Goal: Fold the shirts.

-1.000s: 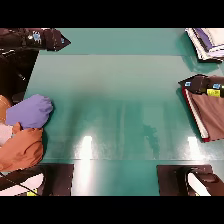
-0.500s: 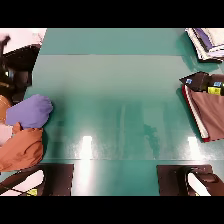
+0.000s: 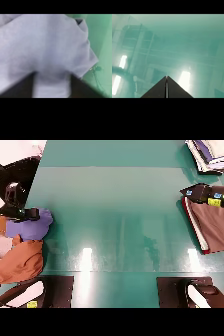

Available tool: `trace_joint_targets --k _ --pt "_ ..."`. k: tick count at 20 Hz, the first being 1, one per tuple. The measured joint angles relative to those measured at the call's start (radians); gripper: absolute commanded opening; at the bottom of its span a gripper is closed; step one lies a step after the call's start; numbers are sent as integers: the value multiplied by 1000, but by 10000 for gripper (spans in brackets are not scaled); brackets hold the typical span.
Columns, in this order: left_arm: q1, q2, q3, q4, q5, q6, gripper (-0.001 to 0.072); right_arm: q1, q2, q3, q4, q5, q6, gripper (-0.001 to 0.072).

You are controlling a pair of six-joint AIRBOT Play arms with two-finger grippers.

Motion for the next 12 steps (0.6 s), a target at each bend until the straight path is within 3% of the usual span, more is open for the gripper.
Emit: trace_joint_targets --k 2,3,8,12 --pt "2 0 -19 1 29 0 139 0 0 0 0 0 0 17" --pt "3 0 -24 2 39 0 22 0 0 0 0 0 0 18" --pt "3 10 -25 4 52 -10 24 0 0 1 3 -2 0 18" --pt "-10 72 109 8 -16 -22 22 0 0 55 23 -14 1 17"
